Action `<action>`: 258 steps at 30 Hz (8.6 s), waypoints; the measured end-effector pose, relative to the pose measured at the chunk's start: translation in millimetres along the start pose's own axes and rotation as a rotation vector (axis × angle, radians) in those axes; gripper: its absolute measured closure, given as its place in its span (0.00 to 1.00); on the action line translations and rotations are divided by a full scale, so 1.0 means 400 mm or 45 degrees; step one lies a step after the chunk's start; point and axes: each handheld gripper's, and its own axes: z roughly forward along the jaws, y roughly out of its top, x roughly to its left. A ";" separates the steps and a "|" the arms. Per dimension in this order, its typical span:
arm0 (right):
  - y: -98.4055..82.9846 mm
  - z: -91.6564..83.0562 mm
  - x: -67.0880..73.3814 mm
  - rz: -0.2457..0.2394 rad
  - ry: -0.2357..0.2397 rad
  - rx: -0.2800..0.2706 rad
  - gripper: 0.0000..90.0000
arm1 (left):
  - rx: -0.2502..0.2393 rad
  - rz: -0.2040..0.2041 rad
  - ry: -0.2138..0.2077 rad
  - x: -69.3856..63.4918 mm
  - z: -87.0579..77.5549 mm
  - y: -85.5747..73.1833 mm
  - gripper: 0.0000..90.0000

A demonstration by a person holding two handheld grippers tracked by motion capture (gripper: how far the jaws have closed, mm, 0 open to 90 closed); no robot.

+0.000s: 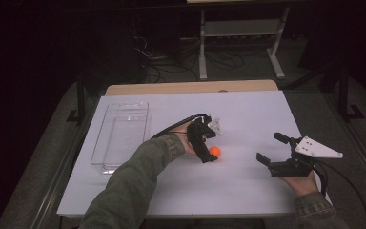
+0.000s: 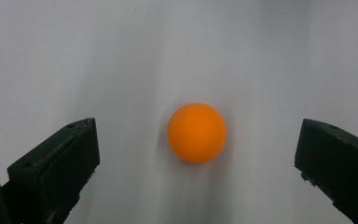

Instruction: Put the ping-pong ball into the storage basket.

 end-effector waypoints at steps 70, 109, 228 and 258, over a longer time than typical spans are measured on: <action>-0.002 0.001 0.002 -0.001 0.017 0.008 0.00 | 0.124 0.032 -0.075 0.011 0.085 0.002 0.52; -0.001 0.002 0.003 -0.013 0.007 0.006 0.00 | 0.096 0.023 -0.092 0.013 0.042 0.006 0.56; -0.008 0.010 0.007 -0.025 0.006 0.040 0.00 | -0.026 0.007 0.146 -0.029 -0.318 -0.054 0.56; -0.009 0.012 0.009 -0.023 0.003 0.047 0.00 | 0.040 -0.004 0.173 -0.032 -0.395 -0.083 0.56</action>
